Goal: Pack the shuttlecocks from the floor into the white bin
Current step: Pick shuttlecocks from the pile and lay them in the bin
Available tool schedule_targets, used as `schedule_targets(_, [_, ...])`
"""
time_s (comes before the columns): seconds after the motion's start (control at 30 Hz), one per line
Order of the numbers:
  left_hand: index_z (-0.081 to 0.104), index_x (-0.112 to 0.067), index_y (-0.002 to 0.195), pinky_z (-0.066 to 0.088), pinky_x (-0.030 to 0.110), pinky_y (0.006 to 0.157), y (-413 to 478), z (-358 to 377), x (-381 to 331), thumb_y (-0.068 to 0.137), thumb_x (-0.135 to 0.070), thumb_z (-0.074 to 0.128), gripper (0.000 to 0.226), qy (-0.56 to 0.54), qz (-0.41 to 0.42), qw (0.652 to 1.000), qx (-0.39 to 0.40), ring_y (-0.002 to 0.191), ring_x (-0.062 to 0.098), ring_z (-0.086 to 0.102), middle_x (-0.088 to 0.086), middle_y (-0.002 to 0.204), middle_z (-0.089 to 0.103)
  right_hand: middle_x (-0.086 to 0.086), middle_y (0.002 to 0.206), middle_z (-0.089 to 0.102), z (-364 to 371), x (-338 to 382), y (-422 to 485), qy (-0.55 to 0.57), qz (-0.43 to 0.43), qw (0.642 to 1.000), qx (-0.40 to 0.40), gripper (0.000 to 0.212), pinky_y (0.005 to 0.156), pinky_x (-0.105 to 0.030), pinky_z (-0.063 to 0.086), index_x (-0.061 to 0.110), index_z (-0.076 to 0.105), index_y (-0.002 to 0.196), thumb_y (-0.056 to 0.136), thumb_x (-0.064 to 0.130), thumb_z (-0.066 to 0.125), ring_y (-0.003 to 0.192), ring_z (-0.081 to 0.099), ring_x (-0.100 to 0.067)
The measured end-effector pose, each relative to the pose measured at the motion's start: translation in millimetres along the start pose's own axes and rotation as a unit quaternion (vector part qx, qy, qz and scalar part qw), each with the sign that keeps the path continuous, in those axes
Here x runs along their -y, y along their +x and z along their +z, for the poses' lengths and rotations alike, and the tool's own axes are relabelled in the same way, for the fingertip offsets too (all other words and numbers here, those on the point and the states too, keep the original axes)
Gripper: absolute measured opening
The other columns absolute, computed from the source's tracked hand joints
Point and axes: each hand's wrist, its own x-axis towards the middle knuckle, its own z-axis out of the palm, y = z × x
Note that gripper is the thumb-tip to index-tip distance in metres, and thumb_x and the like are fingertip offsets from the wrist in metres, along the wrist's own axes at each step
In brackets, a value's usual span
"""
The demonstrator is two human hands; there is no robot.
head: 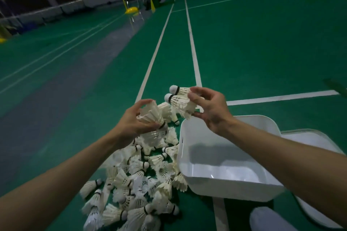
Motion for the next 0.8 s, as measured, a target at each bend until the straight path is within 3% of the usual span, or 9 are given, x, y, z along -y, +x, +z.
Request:
schedule_targets(0.13, [0.050, -0.025, 0.128, 0.057, 0.040, 0.079, 9.8, 22.9, -8.5, 0.067, 0.015, 0.071, 0.076, 0.004, -0.009, 0.998, 0.068, 0.091, 0.031, 0.068, 0.024, 0.116, 0.054, -0.007, 0.107, 0.063, -16.5, -6.2, -6.3, 0.004, -0.005, 1.000, 0.005, 0.031, 0.072, -0.042, 0.059, 0.006, 0.063, 0.111, 0.081, 0.002, 0.071, 0.083, 0.070, -0.019])
schedule_targets(0.2, [0.050, -0.028, 0.126, 0.057, 0.040, 0.077, 16.9, 34.9, -5.1, 0.067, 0.016, 0.070, 0.076, -0.008, -0.008, 0.997, 0.081, 0.091, 0.031, 0.069, 0.025, 0.115, 0.054, -0.013, 0.110, 0.065, -22.6, -10.8, -6.7, -0.015, -0.012, 1.000, 0.013, 0.036, 0.072, -0.041, 0.059, 0.007, 0.062, 0.113, 0.079, 0.000, 0.072, 0.084, 0.071, -0.022])
schedule_targets(0.3, [0.044, -0.036, 0.132, 0.057, 0.042, 0.079, 33.1, 50.2, 5.3, 0.065, 0.017, 0.071, 0.090, -0.031, -0.006, 0.994, 0.101, 0.094, 0.034, 0.068, 0.026, 0.114, 0.056, -0.021, 0.111, 0.066, -31.6, -16.8, -0.9, -0.101, -0.036, 0.994, 0.019, 0.039, 0.076, -0.043, 0.060, 0.016, 0.064, 0.110, 0.077, 0.000, 0.075, 0.094, 0.069, -0.030])
schedule_targets(0.43, [0.041, -0.044, 0.135, 0.055, 0.048, 0.082, 50.4, 58.7, 21.6, 0.068, 0.020, 0.066, 0.096, -0.081, -0.014, 0.986, 0.143, 0.098, 0.039, 0.066, 0.028, 0.116, 0.057, -0.020, 0.112, 0.065, -42.7, -22.6, 15.5, -0.123, -0.034, 0.992, 0.016, 0.043, 0.076, -0.044, 0.060, 0.016, 0.063, 0.113, 0.075, 0.000, 0.076, 0.095, 0.068, -0.031])
schedule_targets(0.67, [0.052, -0.041, 0.126, 0.055, 0.045, 0.084, 68.5, 54.0, 44.2, 0.073, 0.019, 0.063, 0.081, -0.083, -0.028, 0.987, 0.135, 0.101, 0.035, 0.066, 0.025, 0.125, 0.052, -0.012, 0.110, 0.066, -40.4, -40.7, 40.1, -0.132, -0.010, 0.991, 0.027, 0.046, 0.074, -0.041, 0.060, 0.013, 0.061, 0.117, 0.076, -0.003, 0.074, 0.089, 0.070, -0.024])
schedule_targets(0.8, [0.055, -0.038, 0.124, 0.056, 0.045, 0.083, 74.7, 57.5, 48.1, 0.071, 0.021, 0.063, 0.081, -0.097, -0.036, 0.984, 0.148, 0.101, 0.035, 0.066, 0.023, 0.124, 0.052, -0.014, 0.112, 0.066, -46.1, -44.2, 45.3, -0.131, -0.001, 0.991, 0.034, 0.045, 0.077, -0.049, 0.059, 0.013, 0.061, 0.117, 0.076, -0.002, 0.073, 0.090, 0.070, -0.028])
